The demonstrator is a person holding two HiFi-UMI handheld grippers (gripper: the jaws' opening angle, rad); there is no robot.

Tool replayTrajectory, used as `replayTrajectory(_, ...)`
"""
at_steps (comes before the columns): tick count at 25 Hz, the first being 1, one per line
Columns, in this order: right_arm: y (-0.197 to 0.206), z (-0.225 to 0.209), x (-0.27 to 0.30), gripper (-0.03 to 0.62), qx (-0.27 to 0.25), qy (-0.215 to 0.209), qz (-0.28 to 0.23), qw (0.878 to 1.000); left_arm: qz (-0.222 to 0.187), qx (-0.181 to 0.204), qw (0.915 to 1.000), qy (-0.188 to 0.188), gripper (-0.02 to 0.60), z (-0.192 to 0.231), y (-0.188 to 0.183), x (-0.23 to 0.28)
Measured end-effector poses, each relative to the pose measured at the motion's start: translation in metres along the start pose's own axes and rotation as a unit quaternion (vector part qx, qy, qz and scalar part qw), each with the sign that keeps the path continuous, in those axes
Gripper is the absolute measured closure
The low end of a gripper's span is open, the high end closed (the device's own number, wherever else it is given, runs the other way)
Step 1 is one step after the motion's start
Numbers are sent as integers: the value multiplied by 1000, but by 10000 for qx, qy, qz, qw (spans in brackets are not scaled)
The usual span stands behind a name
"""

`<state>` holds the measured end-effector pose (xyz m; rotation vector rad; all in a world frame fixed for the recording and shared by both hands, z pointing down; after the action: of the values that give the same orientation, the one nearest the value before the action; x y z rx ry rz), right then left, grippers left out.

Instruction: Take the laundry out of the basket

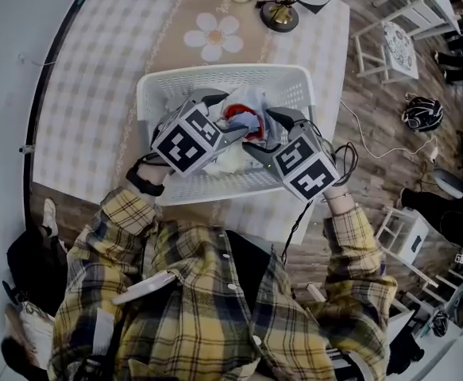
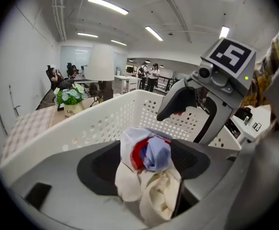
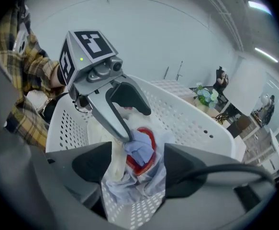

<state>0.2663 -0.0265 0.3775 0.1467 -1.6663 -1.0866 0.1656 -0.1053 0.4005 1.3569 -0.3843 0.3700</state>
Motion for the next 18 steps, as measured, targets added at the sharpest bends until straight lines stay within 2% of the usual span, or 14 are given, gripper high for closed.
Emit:
replayTrajectory(8,14,-2,30,197,-156,-151,714,9972,523,144,9982,268,175,5,17,20)
replayTrajectory(18,44,-6,70,178,-576,-173,1893,9801,979,280,9941,379,150,19,40,41)
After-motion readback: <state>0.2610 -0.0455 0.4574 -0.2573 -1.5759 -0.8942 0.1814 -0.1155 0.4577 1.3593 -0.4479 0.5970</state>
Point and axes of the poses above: the fingertips, and each gripper's own axes: x forward along the fingers, z to its left, y out of its underside, the point moved 9 cm from there along -x, backward along the fingers, and after that the axes turned 13 degrees about -z, right-handed, at the moved point
